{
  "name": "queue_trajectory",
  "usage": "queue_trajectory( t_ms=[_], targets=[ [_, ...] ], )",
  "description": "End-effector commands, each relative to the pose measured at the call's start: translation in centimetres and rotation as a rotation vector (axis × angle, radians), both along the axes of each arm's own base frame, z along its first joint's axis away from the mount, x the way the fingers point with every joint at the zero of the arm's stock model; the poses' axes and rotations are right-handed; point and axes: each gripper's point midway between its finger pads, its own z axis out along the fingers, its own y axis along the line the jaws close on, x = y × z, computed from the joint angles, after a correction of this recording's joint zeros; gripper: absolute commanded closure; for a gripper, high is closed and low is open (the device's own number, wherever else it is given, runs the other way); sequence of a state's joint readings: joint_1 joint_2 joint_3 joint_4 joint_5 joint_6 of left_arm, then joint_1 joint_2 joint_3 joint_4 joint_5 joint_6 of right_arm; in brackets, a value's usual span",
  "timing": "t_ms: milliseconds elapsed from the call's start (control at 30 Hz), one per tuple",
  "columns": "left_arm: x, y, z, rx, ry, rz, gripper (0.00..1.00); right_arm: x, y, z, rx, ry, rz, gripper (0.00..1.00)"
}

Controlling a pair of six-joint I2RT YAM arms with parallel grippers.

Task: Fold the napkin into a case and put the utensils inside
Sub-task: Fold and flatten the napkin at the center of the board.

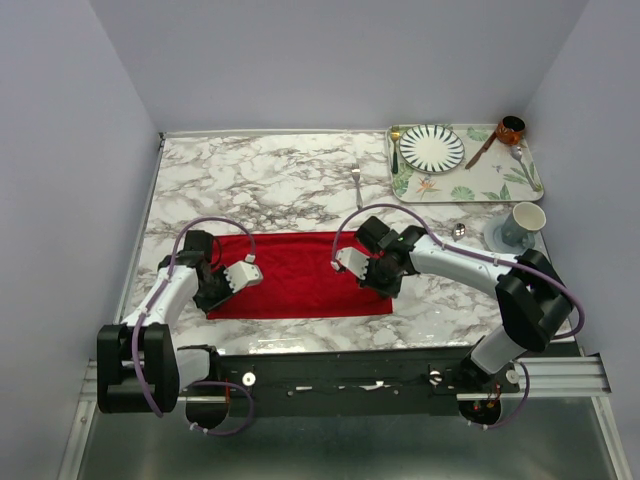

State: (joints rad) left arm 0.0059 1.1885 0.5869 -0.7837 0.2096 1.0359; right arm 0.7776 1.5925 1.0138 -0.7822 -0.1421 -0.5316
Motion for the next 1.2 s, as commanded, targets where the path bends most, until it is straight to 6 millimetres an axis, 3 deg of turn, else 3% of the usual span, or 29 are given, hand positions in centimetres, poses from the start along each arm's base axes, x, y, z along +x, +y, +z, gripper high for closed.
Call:
queue_trajectory(
  t_ms=[0,200,433,933,1167],
  targets=[
    [0.5,-0.1,1.3,-0.005,-0.026,-0.005,0.75,0.5,0.3,0.7,-0.004,-0.015,0.001,0.99],
    [0.9,-0.3,1.7,-0.015,-0.033,0.001,0.77,0.6,0.4,0.9,0.000,-0.017,-0.002,0.99],
    [1.0,-0.5,1.8,-0.027,-0.022,0.011,1.00,0.6,0.3,1.0,0.000,-0.020,-0.002,0.99],
    [-0.6,-0.5,2.8,-0.025,-0.031,0.000,1.00,-0.4,-0.3,1.0,0.000,0.008,-0.003,0.99],
    [-1.4,-0.6,2.3,-0.029,-0.006,-0.002,1.00,-0.8,-0.6,0.6,-0.012,0.026,0.001,0.99]
  ],
)
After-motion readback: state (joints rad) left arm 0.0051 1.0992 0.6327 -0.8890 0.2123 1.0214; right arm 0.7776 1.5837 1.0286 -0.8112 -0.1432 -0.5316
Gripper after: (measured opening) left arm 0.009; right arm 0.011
